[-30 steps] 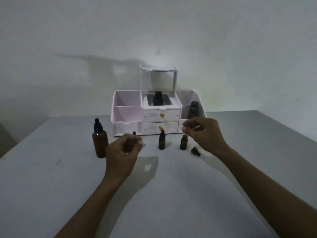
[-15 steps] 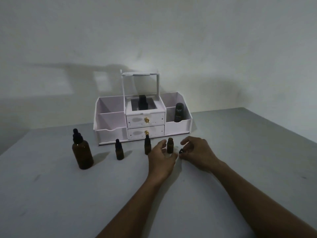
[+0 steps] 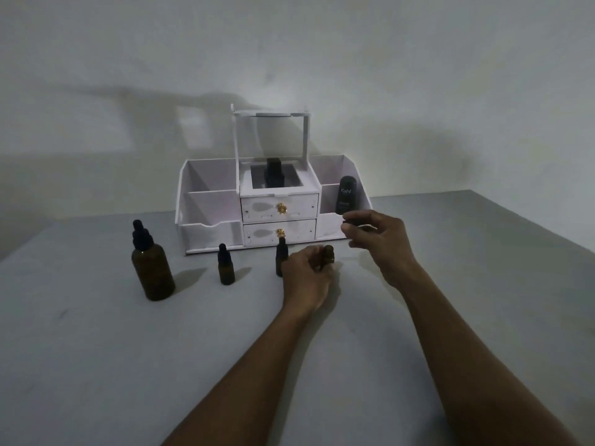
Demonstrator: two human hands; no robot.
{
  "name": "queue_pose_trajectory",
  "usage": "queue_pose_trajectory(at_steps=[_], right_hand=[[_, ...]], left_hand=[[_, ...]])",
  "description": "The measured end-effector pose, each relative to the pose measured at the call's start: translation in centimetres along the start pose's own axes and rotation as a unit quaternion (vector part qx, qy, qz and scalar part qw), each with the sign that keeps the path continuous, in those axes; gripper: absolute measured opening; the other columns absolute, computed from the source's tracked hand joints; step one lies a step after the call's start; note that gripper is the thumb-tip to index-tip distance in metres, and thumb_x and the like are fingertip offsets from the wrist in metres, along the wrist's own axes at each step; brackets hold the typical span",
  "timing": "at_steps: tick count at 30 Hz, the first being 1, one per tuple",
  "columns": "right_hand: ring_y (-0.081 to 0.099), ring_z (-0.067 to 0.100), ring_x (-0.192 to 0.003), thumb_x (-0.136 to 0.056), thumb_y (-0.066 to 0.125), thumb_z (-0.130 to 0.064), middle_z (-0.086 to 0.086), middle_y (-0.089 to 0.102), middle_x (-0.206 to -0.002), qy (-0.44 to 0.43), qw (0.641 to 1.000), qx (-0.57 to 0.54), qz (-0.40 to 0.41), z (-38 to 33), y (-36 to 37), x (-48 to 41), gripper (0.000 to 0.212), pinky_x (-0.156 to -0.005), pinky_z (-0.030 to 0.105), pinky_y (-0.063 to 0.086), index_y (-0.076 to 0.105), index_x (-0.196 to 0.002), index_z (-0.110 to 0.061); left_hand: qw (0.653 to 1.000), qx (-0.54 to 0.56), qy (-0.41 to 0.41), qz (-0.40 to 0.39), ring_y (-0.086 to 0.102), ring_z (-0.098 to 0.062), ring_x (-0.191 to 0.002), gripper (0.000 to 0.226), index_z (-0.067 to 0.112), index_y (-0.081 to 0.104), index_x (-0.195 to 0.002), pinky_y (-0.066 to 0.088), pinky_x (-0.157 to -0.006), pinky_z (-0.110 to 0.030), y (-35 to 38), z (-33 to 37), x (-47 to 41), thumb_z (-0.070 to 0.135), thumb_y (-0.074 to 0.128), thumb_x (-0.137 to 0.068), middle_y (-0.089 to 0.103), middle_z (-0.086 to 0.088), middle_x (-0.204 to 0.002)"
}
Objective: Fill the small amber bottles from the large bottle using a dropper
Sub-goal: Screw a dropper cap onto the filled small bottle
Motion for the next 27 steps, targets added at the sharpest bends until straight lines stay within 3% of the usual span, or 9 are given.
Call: queue_pose_trajectory(at_steps=[7,12,17,23,27], right_hand=[[0.071,0.012,-0.072,-0.079,0.078,-0.006,-0.001,0.075,-0.085,-0.034,0.999,-0.011,-0.007,-0.5,-0.2,0.3,0.024,-0.068,0.023,0.059,0.075,-0.102,-0.010],[0.072,0.012,-0.073,-0.078,0.080,-0.009,0.000,0.076,-0.086,-0.049,0.998,0.033,-0.017,-0.2,0.4,0.2,0.024,-0.074,0.022,0.060,0.076,-0.101,-0.013],[0.069,-0.003,-0.079,-0.080,0.080,-0.014,-0.011,0.073,-0.090,-0.090,0.985,0.133,-0.064,0.3,1.7,0.3,0.028,-0.072,0.003,0.049,0.074,-0.106,-0.021],[0.069,0.010,-0.080,-0.077,0.083,-0.020,0.000,0.075,-0.094,-0.092,0.978,0.173,-0.076,0.9,2.5,0.9,0.028,-0.080,0.020,0.055,0.076,-0.103,-0.013],[0.069,0.009,-0.081,-0.071,0.087,-0.033,-0.005,0.074,-0.092,-0.084,0.980,0.175,-0.048,1.3,2.5,0.9,0.038,-0.075,0.016,0.055,0.075,-0.102,-0.016]], left_hand=[[0.999,0.027,0.019,0.007,0.066,-0.008,-0.095,0.032,0.014,0.070,-0.114,0.052,-0.096,-0.034,-0.4,0.0,0.1,0.008,0.072,-0.082,0.072,0.001,-0.108],[1.000,0.021,0.016,0.001,0.066,-0.012,-0.102,0.036,0.015,0.068,-0.118,0.049,-0.100,-0.034,-0.4,0.1,0.1,0.010,0.073,-0.083,0.071,0.000,-0.114],[1.000,0.016,0.021,-0.006,0.067,-0.011,-0.101,0.033,0.016,0.069,-0.117,0.048,-0.100,-0.032,-0.4,0.3,0.3,0.009,0.071,-0.085,0.071,0.001,-0.113],[0.999,0.027,0.043,-0.011,0.067,-0.009,-0.091,0.028,0.017,0.071,-0.112,0.050,-0.087,-0.021,-0.5,0.3,0.2,0.007,0.067,-0.086,0.073,0.001,-0.104],[0.999,0.022,0.049,-0.008,0.068,-0.007,-0.082,0.023,0.018,0.074,-0.104,0.049,-0.076,-0.016,-0.5,0.2,0.1,0.007,0.065,-0.086,0.074,0.002,-0.092]])
Point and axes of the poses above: each hand's wrist, its own x-axis away from the middle knuckle, its own y-axis out of the palm, z = x × y, the point moved 5 cm from there along -x, towards the middle knuckle
